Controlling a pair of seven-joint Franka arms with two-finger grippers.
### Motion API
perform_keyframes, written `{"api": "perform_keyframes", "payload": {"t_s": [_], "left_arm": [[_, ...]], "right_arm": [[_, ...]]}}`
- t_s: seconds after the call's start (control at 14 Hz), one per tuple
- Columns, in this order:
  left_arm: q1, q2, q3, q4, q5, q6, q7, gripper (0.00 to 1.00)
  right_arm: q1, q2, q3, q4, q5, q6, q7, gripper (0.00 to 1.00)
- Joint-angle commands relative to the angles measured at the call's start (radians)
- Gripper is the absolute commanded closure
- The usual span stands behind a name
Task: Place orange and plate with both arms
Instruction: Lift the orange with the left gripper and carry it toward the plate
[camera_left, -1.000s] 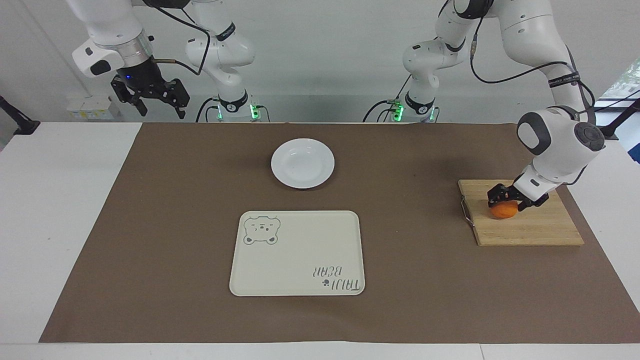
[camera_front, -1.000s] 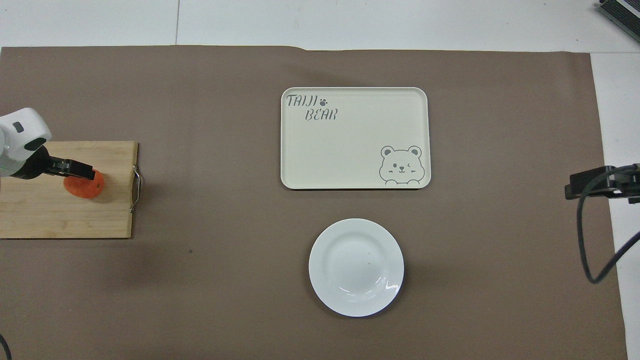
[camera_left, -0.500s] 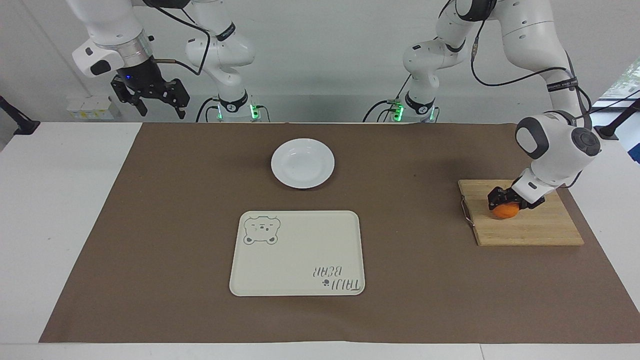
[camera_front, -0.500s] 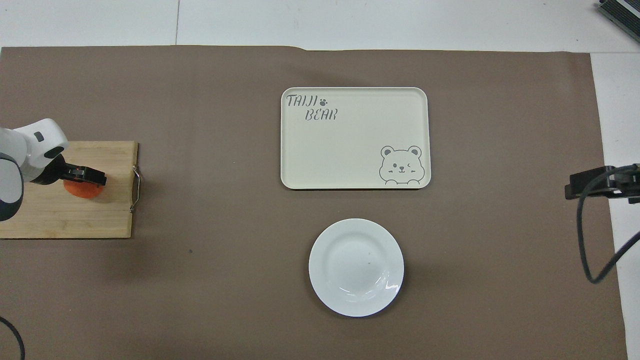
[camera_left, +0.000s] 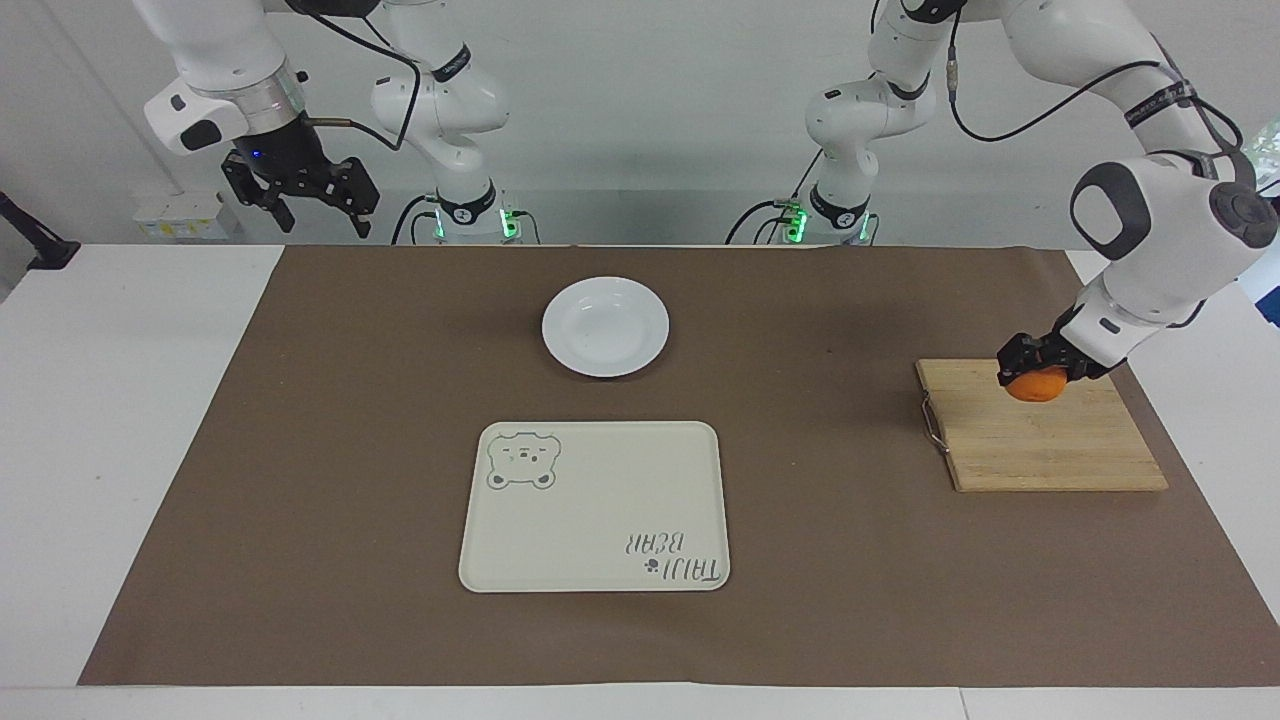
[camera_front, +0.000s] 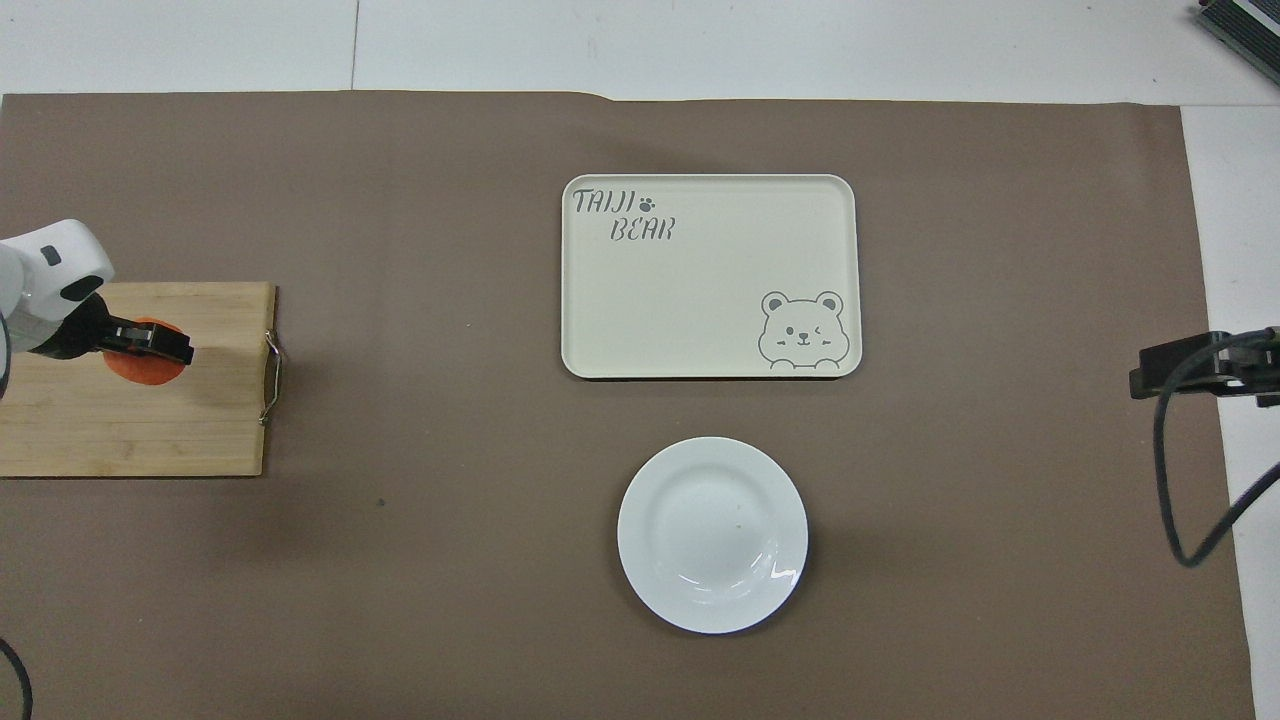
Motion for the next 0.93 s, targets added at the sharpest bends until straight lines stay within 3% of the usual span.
{"api": "perform_keyframes", "payload": {"t_s": [0.0,0.21,0.43,0.86], "left_arm": [[-0.043,-0.065,0.01,0.056,0.018,-0.122,-0.069,1.0],[-0.064,-0.094,0.007,0.159,0.038,-0.28,-0.095,1.0],[-0.088,-0.112,-0.02,0.141,0.039,-0.259,-0.148,1.0],[-0.321,-0.112,-0.023,0.122,0.021,-0.248,-0.443,1.0]], "right_arm": [[-0.002,0.002,-0.006,0.011,0.012,-0.007,-0.018,0.0],[-0.002,0.003,-0.006,0.011,0.012,-0.007,-0.018,0.0],[-0.002,0.002,-0.006,0.011,0.012,-0.007,-0.018,0.0],[-0.002,0.003,-0.006,0.011,0.012,-0.007,-0.018,0.0]]}}
